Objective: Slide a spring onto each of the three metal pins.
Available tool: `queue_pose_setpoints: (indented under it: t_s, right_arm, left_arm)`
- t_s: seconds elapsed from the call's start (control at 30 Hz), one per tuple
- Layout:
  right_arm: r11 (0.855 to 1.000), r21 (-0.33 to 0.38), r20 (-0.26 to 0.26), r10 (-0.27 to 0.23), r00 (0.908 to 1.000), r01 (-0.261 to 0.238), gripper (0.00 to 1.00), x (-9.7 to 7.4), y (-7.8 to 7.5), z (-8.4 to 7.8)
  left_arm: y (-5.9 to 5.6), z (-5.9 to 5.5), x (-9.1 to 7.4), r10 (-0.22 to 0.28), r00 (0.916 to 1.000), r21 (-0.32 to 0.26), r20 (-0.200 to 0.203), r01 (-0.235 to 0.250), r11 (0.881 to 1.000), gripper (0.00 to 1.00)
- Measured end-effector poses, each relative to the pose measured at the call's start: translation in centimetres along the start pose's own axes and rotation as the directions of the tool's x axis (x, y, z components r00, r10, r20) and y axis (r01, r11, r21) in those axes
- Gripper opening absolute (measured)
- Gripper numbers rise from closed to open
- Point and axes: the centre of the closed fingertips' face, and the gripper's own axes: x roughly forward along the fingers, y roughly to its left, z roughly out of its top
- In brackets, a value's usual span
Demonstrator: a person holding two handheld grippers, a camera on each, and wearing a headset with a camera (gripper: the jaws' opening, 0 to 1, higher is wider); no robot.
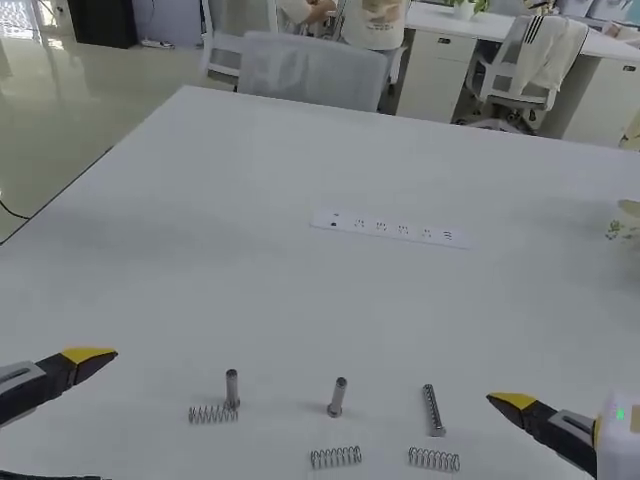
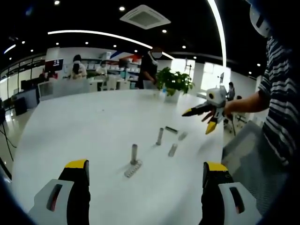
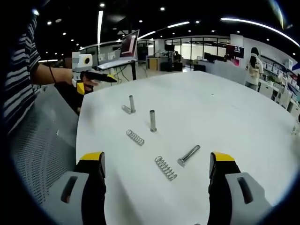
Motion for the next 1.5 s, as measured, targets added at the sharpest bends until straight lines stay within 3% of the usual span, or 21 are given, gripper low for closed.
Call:
queue_pose_setpoints:
  t_s: [0.3, 0.63, 0.73, 0.87, 1.07, 1.5]
  right_arm:
    - [1.0, -0.004, 0.002, 0.0, 1.0, 0.0, 0.88, 0.4, -0.8, 0.9]
    - [1.0, 0.014, -0.015, -0.002, 0.9999, 0.002, 0.75, 1.4, -2.2, 1.9]
    - [0.999, 0.046, -0.059, -0.01, 0.9982, 0.013, 0.68, 1.6, -2.9, 1.5]
    - [0.997, 0.079, -0.073, -0.019, 0.9971, 0.025, 0.57, 1.9, -3.7, 1.3]
    - [0.995, 0.09, -0.121, -0.028, 0.9922, 0.039, 0.5, 2.7, -4.6, 0.8]
    - [0.983, 0.155, -0.232, -0.064, 0.9706, 0.102, 0.33, 4.9, -6.9, -0.2]
  left_arm:
    - [-0.1, -0.1, 0.0, 0.002, 1.0, -0.006, 0.0, -0.002, 1.0, 0.98]
    - [0.0, -0.2, -0.2, 0.009, 1.0, -0.011, 0.001, -0.009, 1.0, 0.98]
    - [0.1, -0.3, -0.3, 0.011, 0.9999, -0.012, 0.001, -0.011, 1.0, 0.98]
    - [0.1, -0.3, -0.3, 0.012, 0.9999, -0.012, 0.002, -0.012, 1.0, 0.98]
    - [0.2, -0.4, -0.2, 0.013, 0.9999, -0.015, 0.003, -0.013, 1.0, 0.98]
    - [0.2, -0.4, -0.2, 0.009, 1.0, -0.013, -0.001, -0.009, 1.0, 0.98]
